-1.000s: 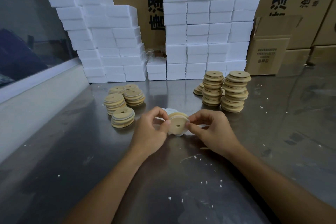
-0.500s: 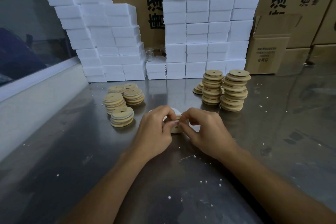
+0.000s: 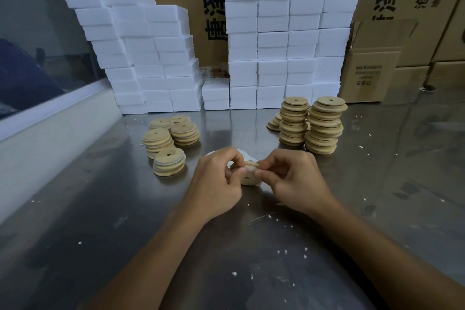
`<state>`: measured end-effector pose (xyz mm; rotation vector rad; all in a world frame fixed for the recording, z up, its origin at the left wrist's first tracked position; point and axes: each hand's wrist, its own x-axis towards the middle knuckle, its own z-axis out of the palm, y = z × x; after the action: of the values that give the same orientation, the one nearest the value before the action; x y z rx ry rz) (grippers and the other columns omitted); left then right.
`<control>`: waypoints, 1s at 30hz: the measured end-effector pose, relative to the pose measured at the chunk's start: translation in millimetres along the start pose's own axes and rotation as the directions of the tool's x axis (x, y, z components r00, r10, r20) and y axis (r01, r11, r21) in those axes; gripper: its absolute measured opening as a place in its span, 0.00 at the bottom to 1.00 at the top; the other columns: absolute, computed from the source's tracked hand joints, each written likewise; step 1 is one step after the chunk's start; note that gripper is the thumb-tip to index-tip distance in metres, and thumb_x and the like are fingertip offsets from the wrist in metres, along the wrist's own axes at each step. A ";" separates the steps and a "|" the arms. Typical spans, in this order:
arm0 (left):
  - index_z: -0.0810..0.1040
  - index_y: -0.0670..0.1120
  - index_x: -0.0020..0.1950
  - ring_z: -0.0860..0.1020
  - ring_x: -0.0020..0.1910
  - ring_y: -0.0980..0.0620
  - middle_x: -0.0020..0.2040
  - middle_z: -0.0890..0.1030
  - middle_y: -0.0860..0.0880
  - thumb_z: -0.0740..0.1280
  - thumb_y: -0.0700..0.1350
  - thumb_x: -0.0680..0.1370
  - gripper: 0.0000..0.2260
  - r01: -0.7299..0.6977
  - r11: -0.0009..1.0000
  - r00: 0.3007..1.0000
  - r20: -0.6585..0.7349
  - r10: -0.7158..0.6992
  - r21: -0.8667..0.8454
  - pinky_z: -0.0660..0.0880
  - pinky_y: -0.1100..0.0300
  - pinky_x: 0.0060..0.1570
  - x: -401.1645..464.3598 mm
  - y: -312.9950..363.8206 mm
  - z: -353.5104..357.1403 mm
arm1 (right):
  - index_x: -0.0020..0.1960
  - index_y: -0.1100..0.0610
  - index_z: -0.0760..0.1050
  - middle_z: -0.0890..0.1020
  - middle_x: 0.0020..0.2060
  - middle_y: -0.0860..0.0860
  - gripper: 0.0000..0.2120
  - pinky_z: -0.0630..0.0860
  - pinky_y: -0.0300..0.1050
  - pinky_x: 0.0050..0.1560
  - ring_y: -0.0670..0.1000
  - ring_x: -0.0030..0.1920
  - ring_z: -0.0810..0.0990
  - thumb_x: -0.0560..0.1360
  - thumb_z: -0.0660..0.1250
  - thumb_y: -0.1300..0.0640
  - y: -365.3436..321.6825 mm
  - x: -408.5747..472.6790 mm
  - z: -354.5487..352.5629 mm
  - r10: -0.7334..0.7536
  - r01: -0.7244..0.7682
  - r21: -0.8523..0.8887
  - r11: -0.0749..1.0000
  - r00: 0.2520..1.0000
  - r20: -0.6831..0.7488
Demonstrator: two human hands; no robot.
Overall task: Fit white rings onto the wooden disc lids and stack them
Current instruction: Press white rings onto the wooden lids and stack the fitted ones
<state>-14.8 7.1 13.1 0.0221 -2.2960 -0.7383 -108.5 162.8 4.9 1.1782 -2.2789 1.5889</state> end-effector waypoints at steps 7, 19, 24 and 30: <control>0.76 0.48 0.41 0.79 0.32 0.54 0.36 0.78 0.54 0.71 0.39 0.75 0.06 0.025 1.000 1.000 0.012 -0.025 -0.003 0.77 0.53 0.35 -0.8 0.6 0.2 | 0.40 0.51 0.83 0.87 0.39 0.48 0.08 0.84 0.53 0.47 0.45 0.41 0.86 0.70 0.78 0.62 1.4 2.0 -4.3 0.044 -0.045 0.024 0.999 0.997 0.056; 0.74 0.53 0.40 0.80 0.31 0.49 0.32 0.79 0.48 0.70 0.40 0.76 0.10 0.195 0.975 0.980 -0.011 -0.197 -0.106 0.79 0.44 0.34 -2.1 -11.4 4.7 | 0.43 0.56 0.84 0.86 0.40 0.46 0.03 0.84 0.47 0.48 0.42 0.43 0.85 0.71 0.77 0.60 -0.5 -1.2 0.9 0.022 -0.021 -0.019 1.000 0.998 0.052; 0.74 0.53 0.40 0.81 0.31 0.50 0.37 0.81 0.48 0.70 0.39 0.75 0.10 0.201 0.969 0.979 -0.011 -0.205 -0.140 0.80 0.44 0.35 -1.9 -15.2 4.6 | 0.43 0.59 0.84 0.87 0.40 0.50 0.03 0.83 0.53 0.50 0.47 0.42 0.86 0.71 0.77 0.63 -0.9 1.2 -1.5 0.083 -0.087 0.039 0.995 0.993 0.078; 0.74 0.53 0.39 0.81 0.29 0.53 0.35 0.82 0.50 0.69 0.37 0.75 0.12 0.231 0.957 0.972 -0.008 -0.237 -0.175 0.81 0.44 0.35 -2.6 -15.5 4.8 | 0.44 0.59 0.85 0.87 0.40 0.50 0.03 0.84 0.51 0.49 0.46 0.41 0.86 0.71 0.78 0.63 0.0 -0.1 -1.3 0.081 -0.084 0.052 0.995 0.994 0.073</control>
<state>-18.9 -2.8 0.7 0.2267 -2.2164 -1.0507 -108.9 164.0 5.4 1.1864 -2.3716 1.6752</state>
